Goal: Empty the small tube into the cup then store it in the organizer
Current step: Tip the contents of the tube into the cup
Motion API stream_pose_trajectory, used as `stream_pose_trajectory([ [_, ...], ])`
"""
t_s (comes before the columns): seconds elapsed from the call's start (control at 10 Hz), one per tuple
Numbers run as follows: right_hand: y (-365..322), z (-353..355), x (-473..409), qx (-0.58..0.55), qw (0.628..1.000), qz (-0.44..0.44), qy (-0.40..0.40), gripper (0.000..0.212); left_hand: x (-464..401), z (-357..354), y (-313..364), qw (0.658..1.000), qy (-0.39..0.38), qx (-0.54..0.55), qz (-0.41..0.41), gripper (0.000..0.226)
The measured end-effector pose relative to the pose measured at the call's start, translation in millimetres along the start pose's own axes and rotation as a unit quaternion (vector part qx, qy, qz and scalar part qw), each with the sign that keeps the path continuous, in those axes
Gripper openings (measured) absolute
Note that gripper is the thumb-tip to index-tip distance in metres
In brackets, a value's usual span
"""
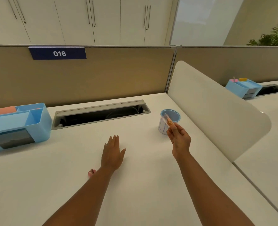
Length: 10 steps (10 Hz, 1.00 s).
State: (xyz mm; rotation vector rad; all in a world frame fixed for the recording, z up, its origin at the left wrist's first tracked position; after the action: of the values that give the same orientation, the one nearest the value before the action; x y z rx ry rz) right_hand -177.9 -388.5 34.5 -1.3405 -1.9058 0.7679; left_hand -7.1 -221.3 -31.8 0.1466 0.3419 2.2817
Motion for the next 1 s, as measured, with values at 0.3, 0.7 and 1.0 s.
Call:
stream_pose_trajectory([
  [0.3, -25.9, 13.9, -74.1, 0.154, 0.97, 0.151, 0.115, 0.022, -9.8, -45.1, 19.2, 0.995, -0.013, -0.099, 0.016, 0.063],
  [0.7, -27.8, -2.8, -101.8, 0.348, 0.909, 0.23, 0.004, 0.034, -15.8, -51.7, 18.7, 0.995, 0.025, -0.098, 0.022, 0.063],
  [1.0, -27.4, -10.9, -104.1, 0.455, 0.832, 0.299, -0.105, 0.014, -14.3, -49.5, 20.1, 0.995, 0.033, -0.088, 0.022, 0.063],
])
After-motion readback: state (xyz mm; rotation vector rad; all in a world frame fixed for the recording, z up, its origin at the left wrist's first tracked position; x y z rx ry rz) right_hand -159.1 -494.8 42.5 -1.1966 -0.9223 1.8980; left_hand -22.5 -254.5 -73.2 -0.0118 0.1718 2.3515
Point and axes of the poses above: each hand's wrist, its own x-axis away from the middle knuckle, its own z-axis out of the back of the hand, y = z × x, the point moved 4 cm from there along -x, towards the middle knuckle, and after that the axes turned 12 degrees about -x, right-handed, at the moved point
